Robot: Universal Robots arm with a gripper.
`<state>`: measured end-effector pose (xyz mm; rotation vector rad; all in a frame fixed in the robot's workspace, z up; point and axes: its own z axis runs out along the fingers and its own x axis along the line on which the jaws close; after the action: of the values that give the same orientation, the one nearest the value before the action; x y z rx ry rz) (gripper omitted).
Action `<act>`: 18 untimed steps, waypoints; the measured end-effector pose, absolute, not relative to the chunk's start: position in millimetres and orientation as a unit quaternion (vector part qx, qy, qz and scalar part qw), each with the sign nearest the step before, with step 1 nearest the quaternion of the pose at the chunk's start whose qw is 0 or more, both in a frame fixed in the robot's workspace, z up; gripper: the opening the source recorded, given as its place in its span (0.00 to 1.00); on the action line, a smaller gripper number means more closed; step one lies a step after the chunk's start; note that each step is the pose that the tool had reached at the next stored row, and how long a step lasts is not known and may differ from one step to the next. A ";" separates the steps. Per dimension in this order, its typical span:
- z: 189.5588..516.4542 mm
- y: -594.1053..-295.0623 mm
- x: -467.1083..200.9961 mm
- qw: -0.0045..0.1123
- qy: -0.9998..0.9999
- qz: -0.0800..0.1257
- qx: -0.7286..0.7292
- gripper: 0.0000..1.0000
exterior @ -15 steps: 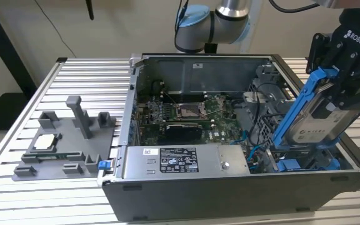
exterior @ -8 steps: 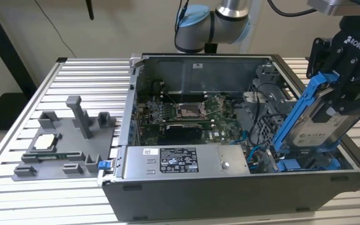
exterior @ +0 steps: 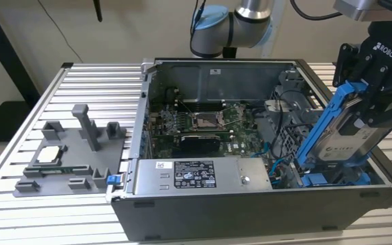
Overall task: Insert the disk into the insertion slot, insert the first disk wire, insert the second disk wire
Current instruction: 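Insert the disk into the insertion slot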
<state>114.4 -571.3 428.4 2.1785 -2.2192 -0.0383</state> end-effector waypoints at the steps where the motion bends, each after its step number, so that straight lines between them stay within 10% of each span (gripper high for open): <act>1: 427.5 -571.3 114.5 0.016 -0.714 -0.012 0.700 0.00; 18: 410.1 -571.5 120.3 0.014 -0.713 -0.014 0.700 0.00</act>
<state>120.3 -571.5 410.1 2.1806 -2.2213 -0.0432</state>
